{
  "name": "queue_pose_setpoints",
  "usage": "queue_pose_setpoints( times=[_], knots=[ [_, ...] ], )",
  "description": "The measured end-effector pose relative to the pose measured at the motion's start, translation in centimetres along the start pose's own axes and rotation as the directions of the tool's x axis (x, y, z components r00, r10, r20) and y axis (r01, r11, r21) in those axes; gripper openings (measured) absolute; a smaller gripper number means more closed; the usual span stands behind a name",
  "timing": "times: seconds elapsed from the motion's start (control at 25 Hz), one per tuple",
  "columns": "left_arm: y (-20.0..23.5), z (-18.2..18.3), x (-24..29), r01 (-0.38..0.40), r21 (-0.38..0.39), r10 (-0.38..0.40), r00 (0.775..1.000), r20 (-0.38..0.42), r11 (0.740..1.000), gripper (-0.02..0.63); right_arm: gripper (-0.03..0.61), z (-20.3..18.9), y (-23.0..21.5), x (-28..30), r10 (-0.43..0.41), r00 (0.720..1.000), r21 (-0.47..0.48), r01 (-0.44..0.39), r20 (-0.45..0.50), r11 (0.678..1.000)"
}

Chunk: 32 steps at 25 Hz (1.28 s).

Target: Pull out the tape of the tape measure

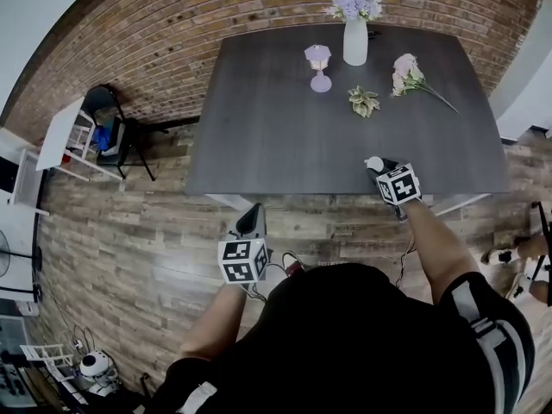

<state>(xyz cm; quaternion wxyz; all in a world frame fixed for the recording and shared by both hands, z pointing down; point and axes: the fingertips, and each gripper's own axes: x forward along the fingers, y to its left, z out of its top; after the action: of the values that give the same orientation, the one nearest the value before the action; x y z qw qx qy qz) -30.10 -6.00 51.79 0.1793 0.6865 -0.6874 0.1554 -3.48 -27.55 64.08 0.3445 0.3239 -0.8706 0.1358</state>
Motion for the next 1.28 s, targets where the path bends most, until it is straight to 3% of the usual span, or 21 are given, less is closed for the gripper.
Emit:
queue_pose_setpoints(
  times=[0.24, 0.36, 0.48, 0.56, 0.64, 0.72, 0.8, 0.88, 1.28],
  knots=[
    [-4.1, 1.7, 3.4, 0.125, 0.066, -0.125, 0.992, 0.003, 0.990, 0.009, 0.210, 4.6, 2.4, -5.8, 0.057, 0.980, 0.040, -0.066, 0.189, 0.997],
    [-9.5, 2.7, 5.0, 0.263, 0.155, -0.262, 0.965, -0.029, 0.952, 0.009, 0.210, 6.1, 4.6, -9.9, 0.149, 0.954, 0.028, -0.162, 0.261, 0.986],
    [-16.2, 4.3, 5.5, 0.433, 0.312, -0.439, 0.897, -0.055, 0.846, 0.011, 0.210, 6.5, 7.9, -13.7, 0.260, 0.915, -0.066, -0.252, 0.307, 0.965],
    [-20.0, 6.0, 5.4, 0.515, 0.360, -0.543, 0.839, -0.027, 0.778, 0.026, 0.210, 6.1, 9.0, -15.7, 0.293, 0.902, -0.138, -0.261, 0.319, 0.955],
    [-22.5, 7.3, 5.3, 0.570, 0.362, -0.612, 0.791, 0.004, 0.738, 0.129, 0.210, 5.4, 9.2, -17.3, 0.302, 0.898, -0.180, -0.255, 0.321, 0.950],
    [-24.6, 8.1, 4.9, 0.612, 0.372, -0.665, 0.747, 0.020, 0.698, 0.135, 0.210, 4.6, 8.8, -18.6, 0.304, 0.896, -0.189, -0.253, 0.323, 0.949],
    [-26.4, 8.6, 4.5, 0.635, 0.394, -0.700, 0.713, 0.031, 0.664, 0.092, 0.210, 4.1, 8.5, -19.8, 0.311, 0.892, -0.196, -0.258, 0.327, 0.946],
    [-27.7, 8.8, 4.5, 0.640, 0.415, -0.713, 0.701, 0.029, 0.646, 0.066, 0.210, 3.8, 8.3, -20.7, 0.316, 0.889, -0.208, -0.258, 0.330, 0.943],
    [-29.7, 8.6, 4.0, 0.676, 0.463, -0.756, 0.654, -0.018, 0.574, 0.066, 0.210, 3.5, 6.5, -21.1, 0.290, 0.892, -0.188, -0.237, 0.347, 0.953]
  ],
)
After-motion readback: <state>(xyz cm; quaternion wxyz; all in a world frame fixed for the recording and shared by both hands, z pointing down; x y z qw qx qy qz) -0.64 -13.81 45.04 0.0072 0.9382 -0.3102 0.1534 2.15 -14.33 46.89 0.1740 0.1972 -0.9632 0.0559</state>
